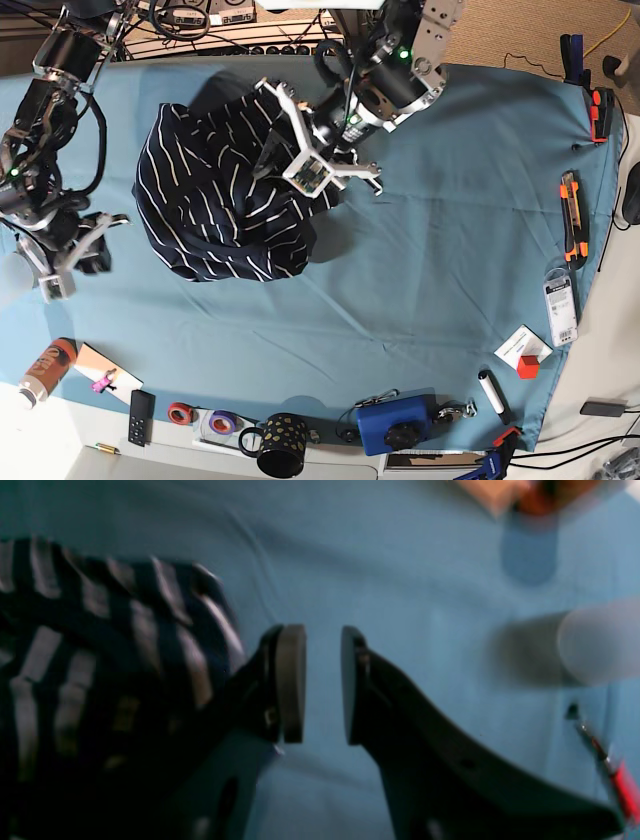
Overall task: Layout the t-shirt on the table in an organized manner, then fold the t-shirt properly
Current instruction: 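Release the right gripper and withdraw it beside the shirt, then grasp the bunched top layer with the left gripper and flatten it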
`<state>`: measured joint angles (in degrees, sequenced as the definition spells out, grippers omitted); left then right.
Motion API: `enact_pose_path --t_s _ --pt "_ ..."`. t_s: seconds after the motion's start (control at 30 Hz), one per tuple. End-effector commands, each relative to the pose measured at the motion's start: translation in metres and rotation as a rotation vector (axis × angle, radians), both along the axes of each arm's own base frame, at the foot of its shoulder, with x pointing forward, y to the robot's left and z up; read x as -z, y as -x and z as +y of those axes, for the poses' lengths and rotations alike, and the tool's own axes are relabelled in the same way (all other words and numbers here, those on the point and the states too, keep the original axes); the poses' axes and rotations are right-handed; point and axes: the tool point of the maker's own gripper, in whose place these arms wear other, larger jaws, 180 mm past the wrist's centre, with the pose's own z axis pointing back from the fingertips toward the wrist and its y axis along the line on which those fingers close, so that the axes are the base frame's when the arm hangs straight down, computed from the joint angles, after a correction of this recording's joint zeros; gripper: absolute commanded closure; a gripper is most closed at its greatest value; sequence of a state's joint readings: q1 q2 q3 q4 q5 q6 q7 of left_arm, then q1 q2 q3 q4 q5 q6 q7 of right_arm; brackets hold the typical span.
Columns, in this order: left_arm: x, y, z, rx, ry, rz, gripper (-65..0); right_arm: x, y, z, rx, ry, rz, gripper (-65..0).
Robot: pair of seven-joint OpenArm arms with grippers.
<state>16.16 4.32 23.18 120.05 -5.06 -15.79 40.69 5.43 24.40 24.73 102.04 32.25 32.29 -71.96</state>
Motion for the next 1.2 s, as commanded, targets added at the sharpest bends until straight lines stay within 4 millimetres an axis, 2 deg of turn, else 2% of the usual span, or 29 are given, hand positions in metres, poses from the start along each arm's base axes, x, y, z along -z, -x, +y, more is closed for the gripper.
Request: enact_pose_path --t_s 0.0,0.07,0.2,0.37,0.43,0.53,0.67,0.73,0.77,0.87,1.07,1.17 --pt "-0.011 -0.004 -0.011 0.009 0.069 -0.002 -24.2 -0.016 -0.006 -0.008 0.007 -0.003 -0.057 -12.7" --pt "0.001 -0.005 -0.025 0.044 0.110 0.067 -24.1 -0.016 -0.003 -0.018 0.027 -0.027 -0.065 -12.7" --pt "0.020 -0.013 -0.044 0.084 0.116 0.142 -24.1 -0.029 0.001 -0.032 0.058 -0.049 -0.116 -12.7" --pt "0.011 -0.026 -0.049 0.090 0.119 0.110 -24.1 -0.035 0.007 -0.046 0.103 -0.051 -0.136 -12.7" --pt "0.016 -0.029 -0.046 0.079 0.087 0.115 -24.0 -0.035 0.007 -0.046 0.104 -0.051 -0.135 -12.7" --pt "0.055 -0.025 -0.038 0.046 -0.045 0.213 -21.2 -0.035 0.007 -0.046 0.103 -0.051 -0.136 -12.7" --pt "0.118 -0.006 -0.033 0.070 -0.195 0.356 -21.2 -0.035 0.006 -0.046 0.102 -0.052 -0.139 -12.7" --pt "0.133 0.001 -0.033 0.080 -0.222 0.398 -21.2 -0.035 0.006 -0.046 0.103 -0.052 -0.140 -12.7" --pt "0.135 0.003 -0.033 0.084 -0.227 0.409 -21.2 -0.035 0.006 -0.046 0.104 -0.049 -0.138 -12.7" --pt "0.115 -0.002 -0.036 0.080 -0.172 0.393 -21.2 -0.035 0.006 -0.046 0.104 -0.049 -0.138 -12.7" --pt "0.032 -0.021 -0.035 0.061 -0.011 0.226 -21.2 -0.035 0.006 -0.046 0.103 -0.049 -0.138 -12.7" --pt "0.008 -0.030 -0.028 -0.009 0.059 0.207 -21.2 -0.035 0.006 -0.046 0.103 -0.050 -0.138 -12.7"
